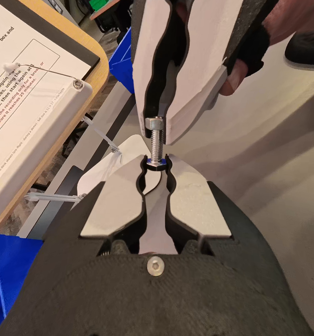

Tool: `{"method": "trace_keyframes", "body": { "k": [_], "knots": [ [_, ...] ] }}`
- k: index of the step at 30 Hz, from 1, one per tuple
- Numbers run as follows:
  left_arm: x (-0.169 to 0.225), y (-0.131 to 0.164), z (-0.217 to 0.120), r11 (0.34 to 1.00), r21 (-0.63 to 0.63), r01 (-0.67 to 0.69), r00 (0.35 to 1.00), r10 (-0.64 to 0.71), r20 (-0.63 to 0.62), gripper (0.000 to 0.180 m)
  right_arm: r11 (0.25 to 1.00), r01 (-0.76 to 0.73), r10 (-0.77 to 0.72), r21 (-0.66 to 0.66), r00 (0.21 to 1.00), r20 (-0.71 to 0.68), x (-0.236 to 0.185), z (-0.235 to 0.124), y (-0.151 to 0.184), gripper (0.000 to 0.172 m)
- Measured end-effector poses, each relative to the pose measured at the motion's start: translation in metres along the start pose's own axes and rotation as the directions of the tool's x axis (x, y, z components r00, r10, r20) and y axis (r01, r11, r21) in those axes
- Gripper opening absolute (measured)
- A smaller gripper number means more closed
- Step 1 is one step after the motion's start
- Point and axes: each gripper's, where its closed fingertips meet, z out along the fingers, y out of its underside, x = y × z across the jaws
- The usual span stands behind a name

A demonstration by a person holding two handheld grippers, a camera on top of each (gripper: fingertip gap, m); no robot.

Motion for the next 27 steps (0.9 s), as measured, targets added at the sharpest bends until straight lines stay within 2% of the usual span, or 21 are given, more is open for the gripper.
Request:
{"method": "trace_keyframes", "body": {
  "k": [8,10,13,19,27],
  "knots": [
    [-0.001,0.002,0.002,1.000,-0.011,0.006,0.999,-0.006,0.033,0.018,0.999,0.035,-0.036,-0.017,0.998,-0.044,0.002,0.002,0.001,0.019],
    [0.001,0.001,0.003,1.000,0.007,0.030,0.999,-0.031,0.025,0.018,1.000,0.024,-0.025,-0.008,0.998,-0.049,0.003,0.001,-0.001,0.037],
    [0.004,-0.003,0.004,0.985,0.073,0.154,0.988,-0.152,-0.032,0.018,0.998,-0.031,0.033,0.060,0.999,-0.018,0.005,-0.003,-0.008,0.040],
    [0.011,-0.014,0.003,0.927,0.174,0.333,0.936,-0.303,-0.178,0.018,0.981,-0.108,0.103,0.159,0.994,0.037,0.011,-0.007,-0.012,0.040],
    [0.010,-0.028,-0.007,0.845,0.244,0.477,0.863,-0.398,-0.311,0.018,0.954,-0.161,0.136,0.253,0.984,0.116,0.013,-0.019,-0.021,0.036]
  ]
}}
